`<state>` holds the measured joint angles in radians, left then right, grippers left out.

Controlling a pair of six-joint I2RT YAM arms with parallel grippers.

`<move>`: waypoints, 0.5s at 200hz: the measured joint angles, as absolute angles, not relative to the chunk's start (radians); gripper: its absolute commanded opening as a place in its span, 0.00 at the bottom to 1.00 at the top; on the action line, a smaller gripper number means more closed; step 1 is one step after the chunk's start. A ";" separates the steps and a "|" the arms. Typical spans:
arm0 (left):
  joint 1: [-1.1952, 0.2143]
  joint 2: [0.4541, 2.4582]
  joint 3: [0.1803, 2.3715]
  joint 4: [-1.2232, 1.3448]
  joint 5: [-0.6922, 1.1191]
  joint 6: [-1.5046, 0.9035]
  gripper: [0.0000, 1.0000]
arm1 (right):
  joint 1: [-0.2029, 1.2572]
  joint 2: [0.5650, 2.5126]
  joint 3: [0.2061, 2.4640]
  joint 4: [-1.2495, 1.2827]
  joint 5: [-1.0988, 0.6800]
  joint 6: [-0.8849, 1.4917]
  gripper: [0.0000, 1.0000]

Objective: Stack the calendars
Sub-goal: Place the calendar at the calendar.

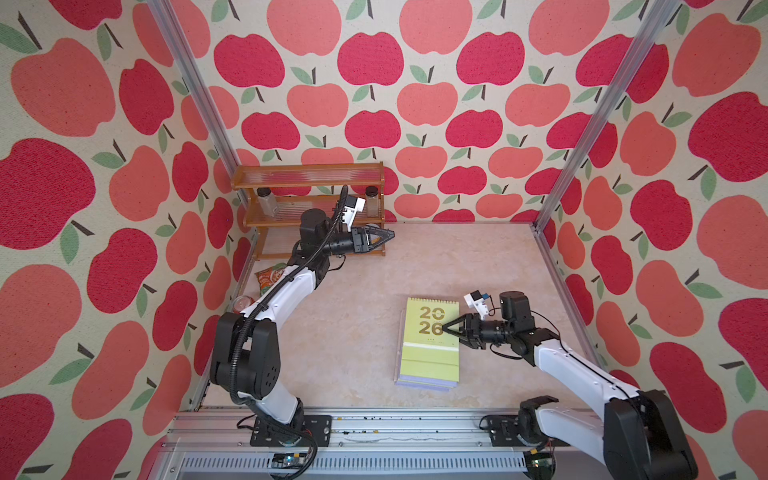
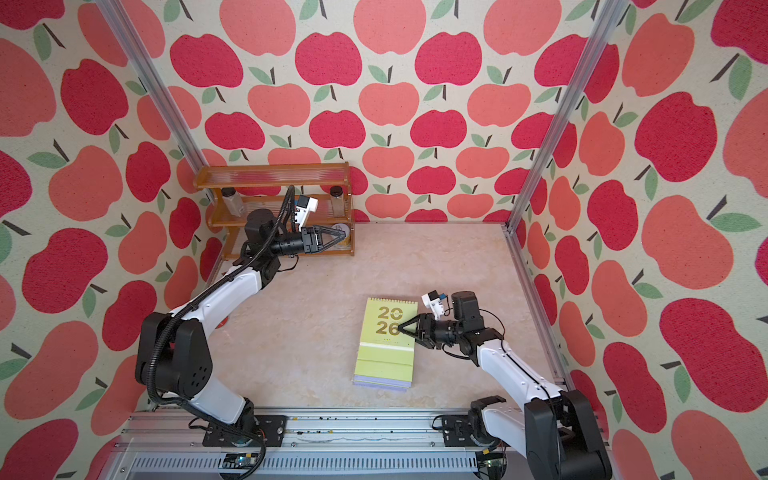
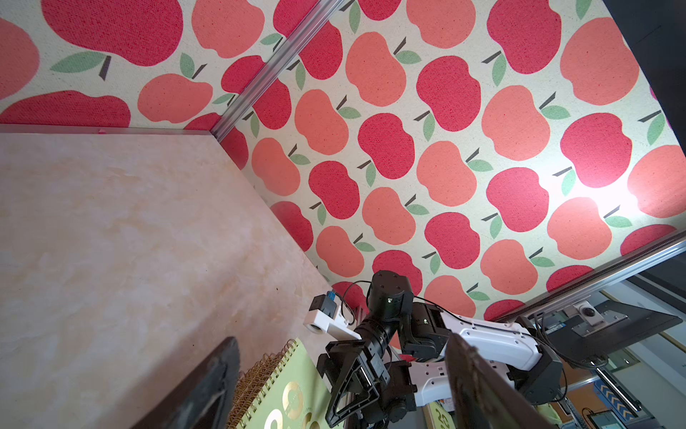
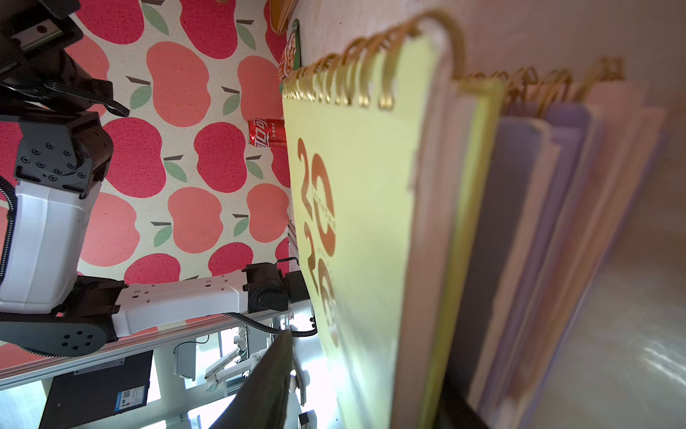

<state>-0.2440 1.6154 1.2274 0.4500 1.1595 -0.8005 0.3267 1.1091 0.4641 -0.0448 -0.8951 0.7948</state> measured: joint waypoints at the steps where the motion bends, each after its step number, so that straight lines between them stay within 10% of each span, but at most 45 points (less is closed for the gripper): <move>1: -0.244 1.615 1.227 0.450 1.159 -0.801 0.85 | 0.327 1.109 0.464 -0.046 -0.895 0.794 0.52; 100: -0.244 1.615 1.227 0.427 1.159 -0.785 0.85 | 0.361 1.099 0.638 -0.409 -0.687 0.660 0.58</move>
<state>-0.2436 1.6154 1.2274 0.4271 1.1595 -0.7849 0.3607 1.0988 0.6376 -0.4088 -0.6868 0.6598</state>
